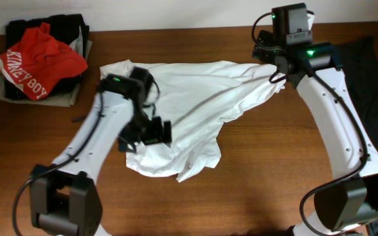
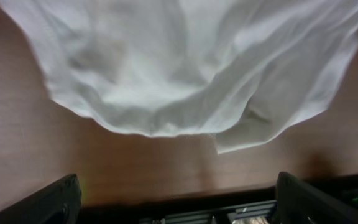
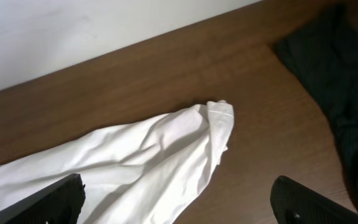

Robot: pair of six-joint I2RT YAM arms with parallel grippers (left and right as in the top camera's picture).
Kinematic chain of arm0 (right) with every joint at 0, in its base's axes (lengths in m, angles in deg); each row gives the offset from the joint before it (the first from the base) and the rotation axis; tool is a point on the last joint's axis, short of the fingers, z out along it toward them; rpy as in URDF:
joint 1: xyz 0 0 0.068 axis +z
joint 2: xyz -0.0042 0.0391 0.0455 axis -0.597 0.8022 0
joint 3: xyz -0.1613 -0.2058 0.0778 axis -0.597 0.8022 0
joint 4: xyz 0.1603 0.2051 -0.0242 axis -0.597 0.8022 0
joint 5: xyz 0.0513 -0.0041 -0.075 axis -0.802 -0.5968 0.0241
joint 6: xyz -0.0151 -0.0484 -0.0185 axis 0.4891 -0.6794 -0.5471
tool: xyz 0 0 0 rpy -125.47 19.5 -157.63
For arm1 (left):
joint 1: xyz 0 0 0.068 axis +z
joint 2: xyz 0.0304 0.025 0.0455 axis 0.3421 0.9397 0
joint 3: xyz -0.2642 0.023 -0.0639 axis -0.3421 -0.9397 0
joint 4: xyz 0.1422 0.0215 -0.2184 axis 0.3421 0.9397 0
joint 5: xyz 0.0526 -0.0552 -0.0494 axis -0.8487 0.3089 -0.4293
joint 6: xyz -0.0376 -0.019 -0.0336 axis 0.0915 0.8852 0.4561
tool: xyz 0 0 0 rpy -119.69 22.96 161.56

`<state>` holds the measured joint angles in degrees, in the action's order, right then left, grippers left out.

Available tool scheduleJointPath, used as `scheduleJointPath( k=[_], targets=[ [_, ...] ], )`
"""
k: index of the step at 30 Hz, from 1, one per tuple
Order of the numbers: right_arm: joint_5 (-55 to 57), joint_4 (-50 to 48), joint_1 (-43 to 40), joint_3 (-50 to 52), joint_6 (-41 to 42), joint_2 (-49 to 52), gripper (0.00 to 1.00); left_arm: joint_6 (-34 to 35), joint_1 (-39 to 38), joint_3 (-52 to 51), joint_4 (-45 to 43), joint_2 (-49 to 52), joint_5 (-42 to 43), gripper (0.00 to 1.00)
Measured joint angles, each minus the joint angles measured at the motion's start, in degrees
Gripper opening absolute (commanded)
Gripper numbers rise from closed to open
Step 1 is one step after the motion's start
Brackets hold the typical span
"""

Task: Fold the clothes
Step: 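Grasp the T-shirt's lower left corner with the left gripper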

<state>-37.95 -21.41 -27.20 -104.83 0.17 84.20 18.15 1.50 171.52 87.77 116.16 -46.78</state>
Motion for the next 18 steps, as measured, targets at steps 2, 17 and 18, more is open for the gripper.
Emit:
scheduleJointPath(
  k=[2, 17, 18],
  targets=[
    [-0.33, 0.04, -2.75, 0.0, 0.07, 0.2, 0.99, 1.49, -2.8, -3.63, -2.99, -0.02, 0.31, 1.0],
    [-10.03, 6.16, -11.56, 0.0, 0.17, 1.55, 0.99, 12.39, -12.28, -21.0, -26.32, -0.28, 4.72, 0.99],
    [-10.21, 6.38, -11.56, 0.0, 0.2, 1.55, 0.99, 13.05, -12.28, -22.21, -27.96, -0.28, 4.74, 0.99]
  ],
)
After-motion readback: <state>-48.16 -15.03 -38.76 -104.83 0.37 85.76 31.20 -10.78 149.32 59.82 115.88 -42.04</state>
